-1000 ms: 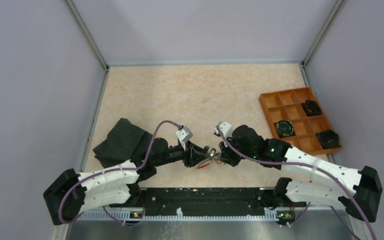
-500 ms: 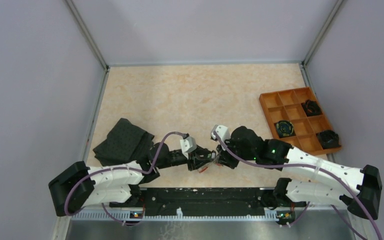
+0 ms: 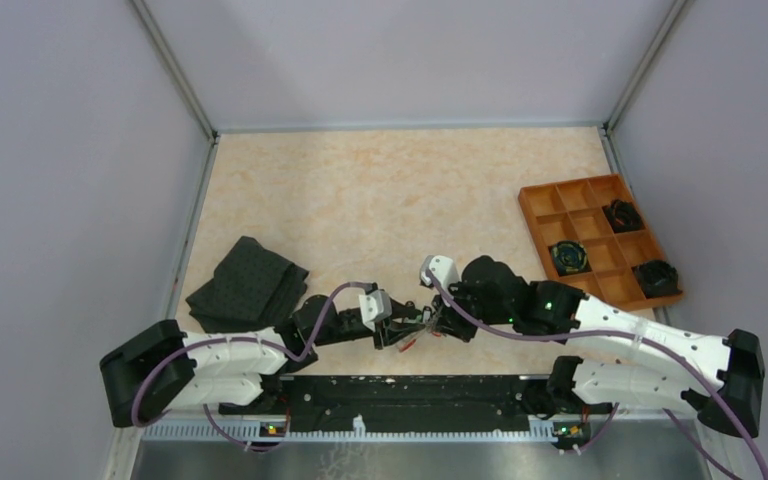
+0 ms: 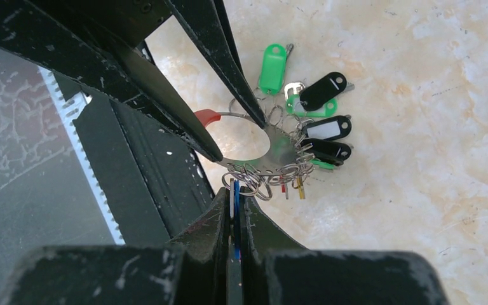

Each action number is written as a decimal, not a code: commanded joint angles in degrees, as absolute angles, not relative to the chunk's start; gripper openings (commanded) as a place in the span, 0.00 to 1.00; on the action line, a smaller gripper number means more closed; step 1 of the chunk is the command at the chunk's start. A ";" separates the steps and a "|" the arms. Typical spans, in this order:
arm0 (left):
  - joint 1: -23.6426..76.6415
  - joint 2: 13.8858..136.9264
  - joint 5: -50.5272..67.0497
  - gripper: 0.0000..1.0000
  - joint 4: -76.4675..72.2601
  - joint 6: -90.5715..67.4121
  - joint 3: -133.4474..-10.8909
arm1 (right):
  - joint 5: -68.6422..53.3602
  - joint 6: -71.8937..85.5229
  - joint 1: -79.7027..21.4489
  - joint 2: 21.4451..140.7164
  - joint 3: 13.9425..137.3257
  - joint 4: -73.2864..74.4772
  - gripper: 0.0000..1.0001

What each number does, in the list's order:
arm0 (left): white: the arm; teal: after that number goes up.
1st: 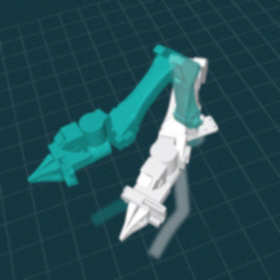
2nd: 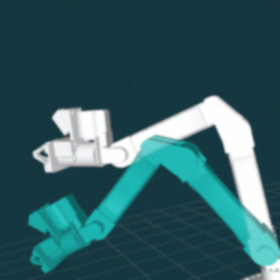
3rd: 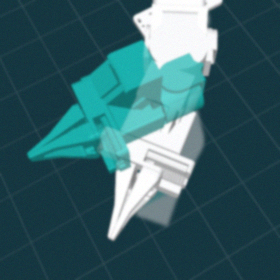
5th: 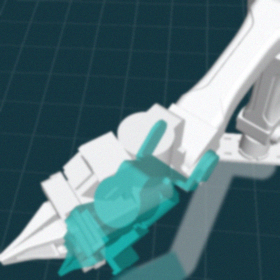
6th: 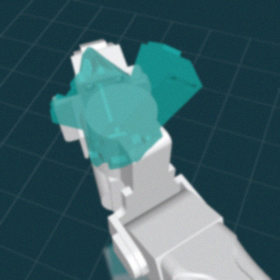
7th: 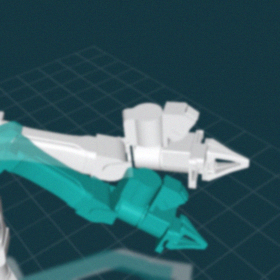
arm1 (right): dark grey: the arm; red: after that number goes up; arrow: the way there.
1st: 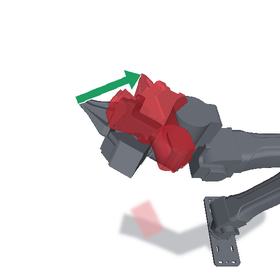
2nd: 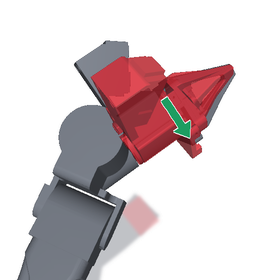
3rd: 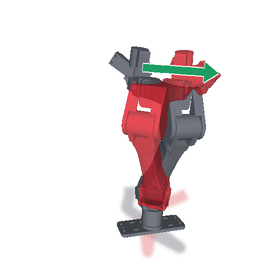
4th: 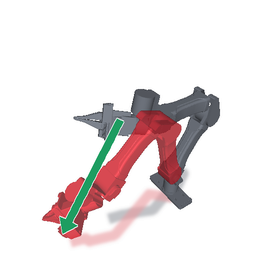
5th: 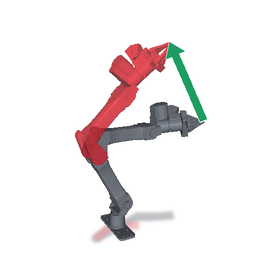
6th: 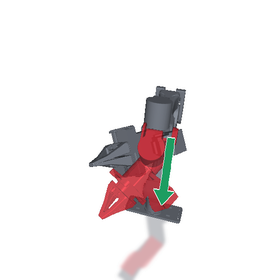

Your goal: Remove the keys from the keyring

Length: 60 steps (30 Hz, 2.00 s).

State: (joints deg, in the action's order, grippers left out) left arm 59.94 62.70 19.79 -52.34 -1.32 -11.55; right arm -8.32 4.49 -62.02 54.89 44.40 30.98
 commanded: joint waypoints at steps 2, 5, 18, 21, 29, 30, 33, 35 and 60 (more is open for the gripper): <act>60.87 64.19 18.55 0.38 -58.17 1.52 -10.87 | -8.09 5.11 -62.80 52.92 48.08 28.43 0.00; 61.17 64.94 18.30 0.38 -59.80 1.12 -10.65 | -8.68 5.81 -62.76 52.74 47.57 27.60 0.00; 63.18 69.18 16.13 0.37 -65.76 0.30 -10.82 | -10.42 8.78 -62.76 52.56 45.58 24.12 0.00; 63.32 69.04 14.36 0.37 -66.95 0.16 -10.36 | -10.79 9.27 -62.75 52.59 45.23 23.91 0.00; 63.61 69.66 13.45 0.36 -68.64 0.18 -10.05 | -10.81 10.02 -62.79 52.56 44.76 23.23 0.00; 63.70 69.69 13.50 0.36 -68.86 0.18 -9.96 | -10.79 10.13 -62.78 52.57 44.67 23.21 0.00; 64.10 69.81 13.04 0.34 -69.08 0.18 -10.02 | -10.64 10.38 -62.78 52.62 44.56 23.13 0.00; 64.56 69.83 12.74 0.30 -68.93 0.36 -10.10 | -10.43 10.65 -62.75 52.55 44.48 23.12 0.00; 66.88 70.37 7.30 0.00 -66.53 1.48 -11.07 | 2.63 13.97 -62.75 50.83 44.65 31.52 0.00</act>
